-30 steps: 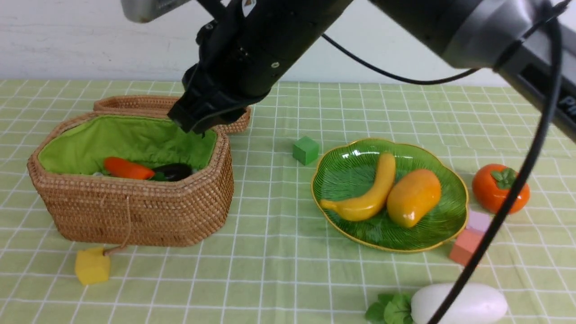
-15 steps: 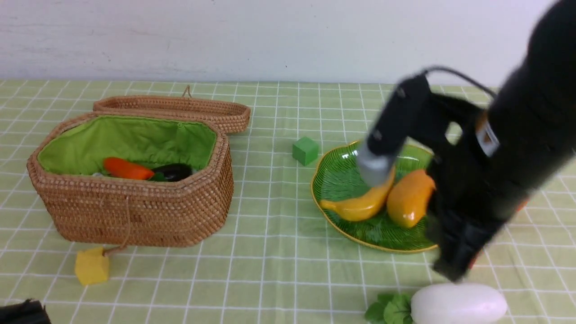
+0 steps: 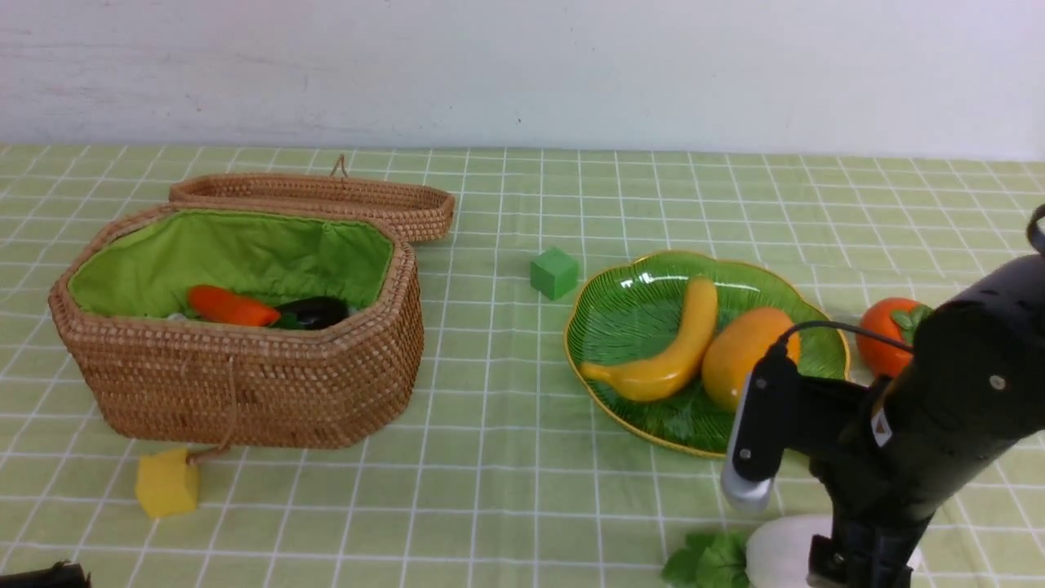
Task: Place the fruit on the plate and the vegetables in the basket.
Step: Take a daikon with your right arm and place it on the basket on the left.
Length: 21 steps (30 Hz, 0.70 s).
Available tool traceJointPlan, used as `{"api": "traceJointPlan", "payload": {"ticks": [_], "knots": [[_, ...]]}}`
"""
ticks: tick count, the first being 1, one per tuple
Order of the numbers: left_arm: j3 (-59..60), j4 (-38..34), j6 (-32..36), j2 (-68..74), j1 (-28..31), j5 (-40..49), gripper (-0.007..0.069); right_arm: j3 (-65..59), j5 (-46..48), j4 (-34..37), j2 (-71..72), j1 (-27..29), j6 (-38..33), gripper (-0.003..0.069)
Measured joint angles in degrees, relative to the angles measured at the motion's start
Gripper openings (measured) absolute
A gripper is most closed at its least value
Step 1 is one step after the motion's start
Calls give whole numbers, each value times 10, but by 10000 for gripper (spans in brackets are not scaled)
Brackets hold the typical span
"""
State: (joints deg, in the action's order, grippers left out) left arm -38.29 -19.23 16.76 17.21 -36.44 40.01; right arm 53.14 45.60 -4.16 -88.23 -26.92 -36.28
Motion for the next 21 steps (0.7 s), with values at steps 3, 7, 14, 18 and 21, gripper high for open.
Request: {"api": "traceJointPlan", "payload": {"ticks": [3, 7, 14, 18, 21], "knots": [[0, 0, 0, 0, 0, 2, -13, 0, -13, -12, -34, 0, -7, 640], [5, 0, 0, 0, 0, 9, -11, 0, -18, -30, -72, 0, -9, 578], [10, 0, 0, 0, 0, 13, -11, 2, -16, -33, -96, 1, -9, 525], [10, 3, 0, 0, 0, 21, -11, 9, 11, -6, -95, 1, -9, 525], [10, 12, 0, 0, 0, 28, -11, 34, 91, 54, -79, 1, 7, 525]]}}
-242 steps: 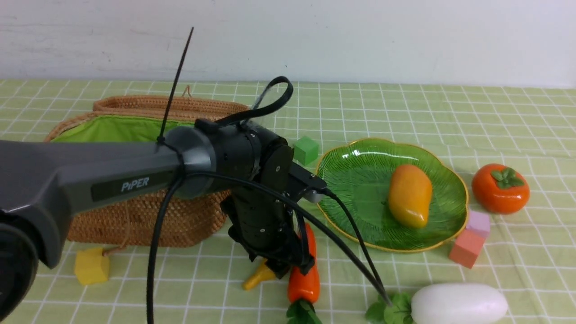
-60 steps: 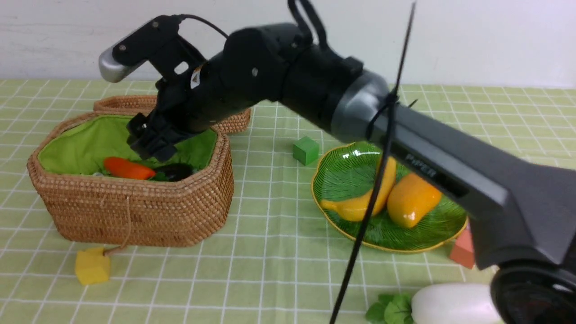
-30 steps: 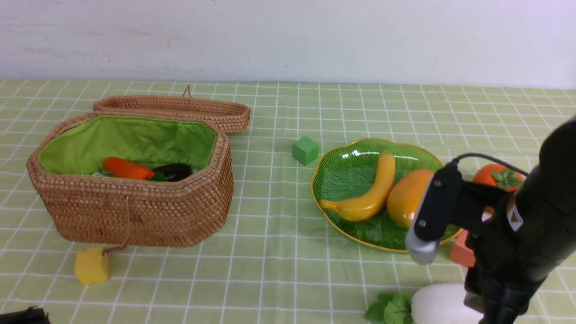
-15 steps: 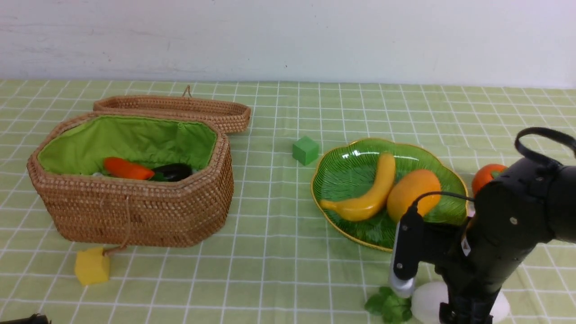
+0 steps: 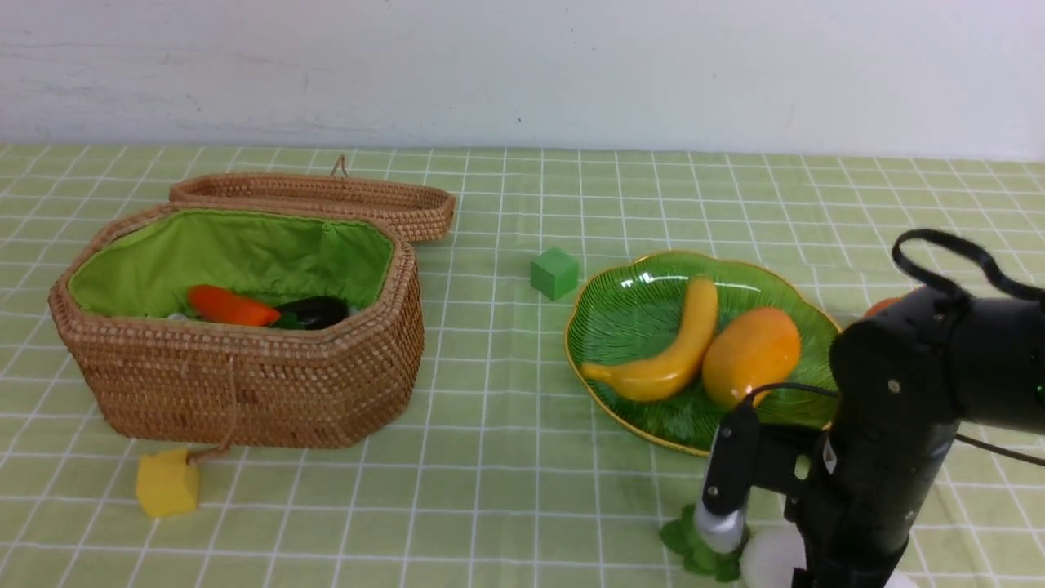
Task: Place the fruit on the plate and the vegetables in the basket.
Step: Take a daikon with your right arm and place it on the basket on the left.
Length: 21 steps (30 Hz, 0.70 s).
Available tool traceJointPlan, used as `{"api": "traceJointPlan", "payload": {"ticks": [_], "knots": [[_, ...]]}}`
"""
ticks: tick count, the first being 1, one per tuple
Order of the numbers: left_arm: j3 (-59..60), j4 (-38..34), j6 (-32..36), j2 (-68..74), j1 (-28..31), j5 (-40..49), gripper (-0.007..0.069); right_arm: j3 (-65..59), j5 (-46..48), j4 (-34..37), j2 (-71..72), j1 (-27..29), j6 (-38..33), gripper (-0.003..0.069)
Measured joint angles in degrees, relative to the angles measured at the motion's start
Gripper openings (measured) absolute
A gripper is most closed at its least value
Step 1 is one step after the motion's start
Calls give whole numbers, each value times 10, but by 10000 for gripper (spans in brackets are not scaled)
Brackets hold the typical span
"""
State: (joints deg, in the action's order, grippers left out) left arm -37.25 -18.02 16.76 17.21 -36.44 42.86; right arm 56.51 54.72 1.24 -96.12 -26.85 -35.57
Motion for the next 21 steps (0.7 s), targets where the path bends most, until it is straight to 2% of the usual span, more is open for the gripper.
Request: {"api": "traceJointPlan", "payload": {"ticks": [3, 6, 9, 13, 16, 17, 21], "knots": [[0, 44, -10, 0, 0, 1, -10, 63, 78, 104, 47, -7, 27, 525], [0, 109, -63, 0, 0, -2, -10, 133, 81, 166, 74, -32, 33, 525], [0, 216, -173, 0, 0, -5, -10, 230, 27, 211, 74, -76, 33, 525], [0, 375, -350, 0, 0, 6, -10, 366, -59, 225, 26, -126, 25, 525], [0, 467, -457, 0, 0, 11, -8, 460, -104, 229, -36, -147, -12, 525], [0, 495, -486, 0, 0, 10, -7, 497, -124, 236, -64, -152, -31, 525], [0, 533, -541, 0, 0, 14, -5, 634, -192, 267, -188, -163, -58, 525]]}}
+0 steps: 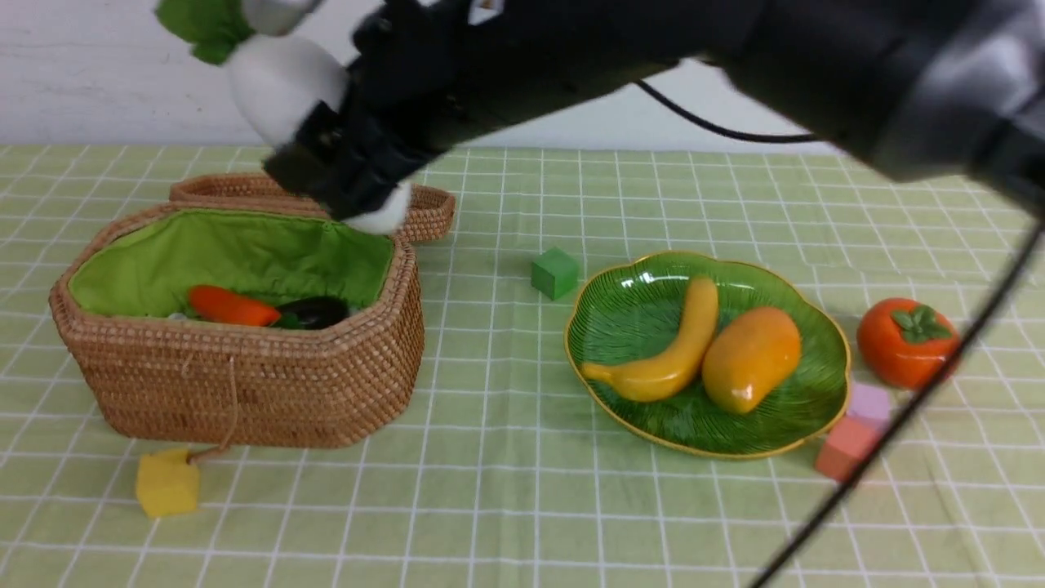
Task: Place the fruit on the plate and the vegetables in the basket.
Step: Take a daikon with your right arm and place it on the basket on the left, then grab a tomato with your right arm and place it on the plate on the right.
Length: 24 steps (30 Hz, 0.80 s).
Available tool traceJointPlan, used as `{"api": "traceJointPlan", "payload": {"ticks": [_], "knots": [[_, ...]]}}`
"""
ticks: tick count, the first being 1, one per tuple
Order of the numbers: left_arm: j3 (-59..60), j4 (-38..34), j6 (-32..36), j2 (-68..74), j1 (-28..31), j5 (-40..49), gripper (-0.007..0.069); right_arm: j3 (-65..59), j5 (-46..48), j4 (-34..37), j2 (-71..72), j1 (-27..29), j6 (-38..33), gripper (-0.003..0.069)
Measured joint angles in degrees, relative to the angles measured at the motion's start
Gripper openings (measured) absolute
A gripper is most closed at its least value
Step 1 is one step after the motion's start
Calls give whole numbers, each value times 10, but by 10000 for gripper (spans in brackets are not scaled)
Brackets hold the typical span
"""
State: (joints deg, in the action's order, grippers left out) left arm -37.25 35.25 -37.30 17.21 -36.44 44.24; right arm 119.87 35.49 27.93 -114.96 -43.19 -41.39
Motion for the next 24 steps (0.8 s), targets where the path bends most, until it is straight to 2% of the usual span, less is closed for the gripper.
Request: {"api": "traceJointPlan", "payload": {"ticks": [5, 9, 12, 13, 16, 19, 22, 23, 24], "knots": [[0, 3, -8, 0, 0, 14, -3, 115, -45, 2, -122, -4, -3, 525], [0, 3, -9, 0, 0, 38, -2, 155, -56, -20, -183, -5, -3, 526], [0, 2, -10, 0, 0, 47, -2, 158, -58, -36, -200, -5, -3, 595], [0, 1, -10, 0, 0, 49, -2, 159, -53, -45, -203, -5, -2, 648], [0, -6, -7, 0, 0, 48, -2, 161, -12, -65, -190, -5, 6, 673], [0, -25, 13, 0, 0, 39, -2, 161, 58, -96, -159, -5, 34, 651], [0, -64, 48, 0, 0, 22, -1, 162, 172, -155, -104, -5, 106, 565], [0, -71, 51, 0, 0, 20, -1, 162, 190, -164, -100, -5, 118, 557], [0, -90, 71, 0, 0, 11, -1, 164, 248, -192, -71, -5, 155, 496]]}}
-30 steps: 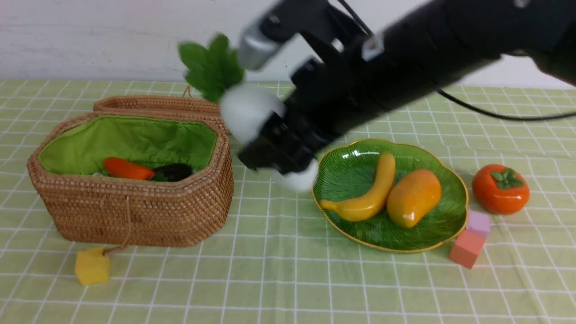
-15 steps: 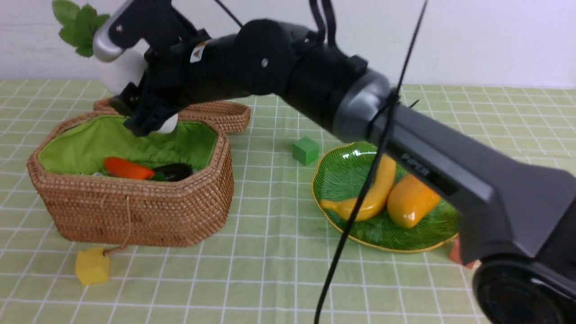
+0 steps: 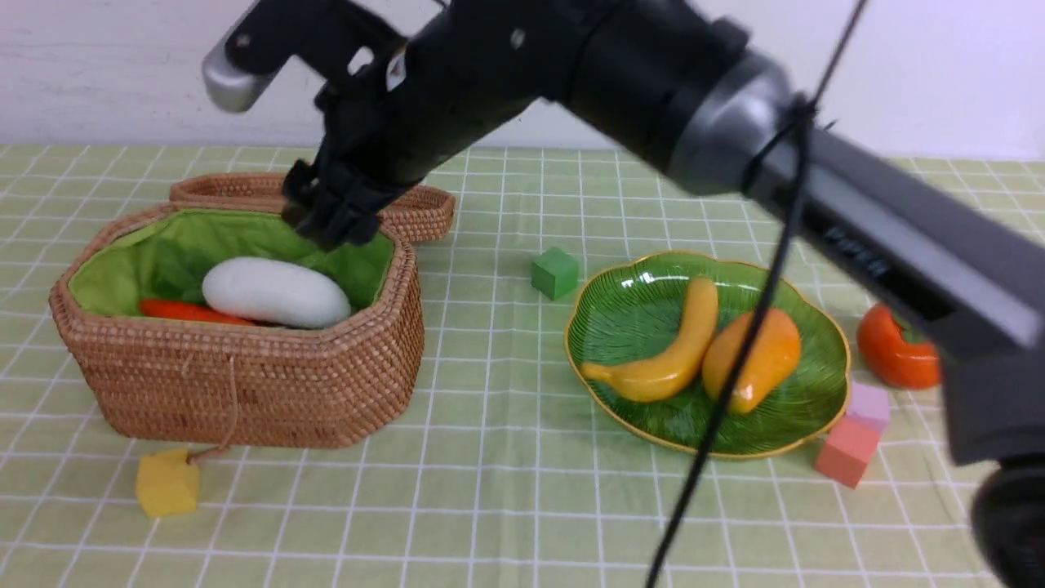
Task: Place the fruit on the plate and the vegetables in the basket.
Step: Grab a tomato with your right arm and place it on the plate on the right.
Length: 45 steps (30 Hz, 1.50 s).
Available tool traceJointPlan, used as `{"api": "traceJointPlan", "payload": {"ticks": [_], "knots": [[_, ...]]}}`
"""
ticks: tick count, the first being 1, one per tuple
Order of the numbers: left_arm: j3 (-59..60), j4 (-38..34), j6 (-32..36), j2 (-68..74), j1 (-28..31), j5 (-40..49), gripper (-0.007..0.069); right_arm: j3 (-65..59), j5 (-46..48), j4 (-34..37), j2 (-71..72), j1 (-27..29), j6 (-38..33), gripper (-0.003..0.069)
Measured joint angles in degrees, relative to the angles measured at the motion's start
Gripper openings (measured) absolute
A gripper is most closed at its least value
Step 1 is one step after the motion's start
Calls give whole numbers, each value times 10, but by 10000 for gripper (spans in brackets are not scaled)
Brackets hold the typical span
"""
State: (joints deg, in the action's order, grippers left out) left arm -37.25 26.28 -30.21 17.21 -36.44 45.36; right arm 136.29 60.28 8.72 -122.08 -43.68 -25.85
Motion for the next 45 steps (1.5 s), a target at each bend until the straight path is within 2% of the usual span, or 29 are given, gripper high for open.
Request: {"api": "traceJointPlan", "payload": {"ticks": [2, 3, 5, 6, 8, 9, 10, 11, 13, 14, 16, 18, 20, 21, 22, 23, 24, 27, 28, 29, 30, 34, 36, 38, 45], "knots": [[0, -42, 37, 0, 0, -15, -1, 1, 75, -46, 34, 2, 48, 412], [0, -64, 53, 0, 0, -20, -1, 0, 96, -72, 49, 4, 77, 340], [0, -123, 106, 0, 0, -37, -1, -15, 112, -123, 82, 21, 129, 187], [0, -127, 113, 0, 0, -39, -1, -19, 113, -128, 87, 25, 136, 162], [0, -185, 172, 0, 0, -49, 0, -61, 114, -155, 120, 59, 181, 24], [0, -189, 172, 0, 0, -49, 0, -72, 114, -156, 126, 66, 185, 24], [0, -222, 215, 0, 0, -49, 0, -124, 114, -163, 156, 100, 220, -12], [0, -230, 219, 0, 0, -49, 0, -131, 114, -164, 161, 105, 229, -13], [0, -259, 256, 0, 0, -49, 0, -196, 113, -164, 195, 148, 258, -15], [0, -295, 288, 0, 0, -49, 0, -265, 112, -164, 227, 200, 289, -10], [0, -330, 326, 0, 0, -52, 0, -338, 112, -164, 250, 262, 313, 5], [0, -377, 368, 0, 0, -61, 0, -412, 108, -159, 256, 335, 336, 52], [0, -391, 387, 0, 0, -70, 0, -438, 95, -149, 252, 366, 345, 87], [0, -408, 407, 0, 0, -83, 0, -471, 54, -117, 236, 420, 359, 174], [0, -410, 414, 0, 0, -88, 0, -481, 37, -100, 230, 435, 362, 234], [0, -411, 415, 0, 0, -90, 0, -482, 33, -96, 226, 444, 362, 234], [0, -413, 422, 1, 0, -99, 0, -488, -2, -57, 207, 479, 363, 367], [0, -415, 425, 3, 0, -106, 1, -490, -52, 2, 170, 530, 351, 548], [0, -416, 425, 7, 0, -106, 2, -490, -69, 22, 158, 543, 344, 601], [0, -415, 425, 7, 0, -106, 2, -490, -72, 26, 156, 543, 343, 609], [0, -416, 425, 12, 0, -106, 2, -490, -94, 52, 138, 560, 332, 652], [0, -417, 425, 25, 0, -106, 2, -491, -145, 133, 90, 584, 279, 671], [0, -417, 425, 29, 0, -106, 2, -491, -154, 158, 79, 585, 258, 661], [0, -417, 425, 34, 0, -107, 4, -492, -169, 216, 49, 586, 204, 627], [1, -419, 425, 35, 0, -109, 5, -486, -191, 295, 20, 584, 153, 591]]}}
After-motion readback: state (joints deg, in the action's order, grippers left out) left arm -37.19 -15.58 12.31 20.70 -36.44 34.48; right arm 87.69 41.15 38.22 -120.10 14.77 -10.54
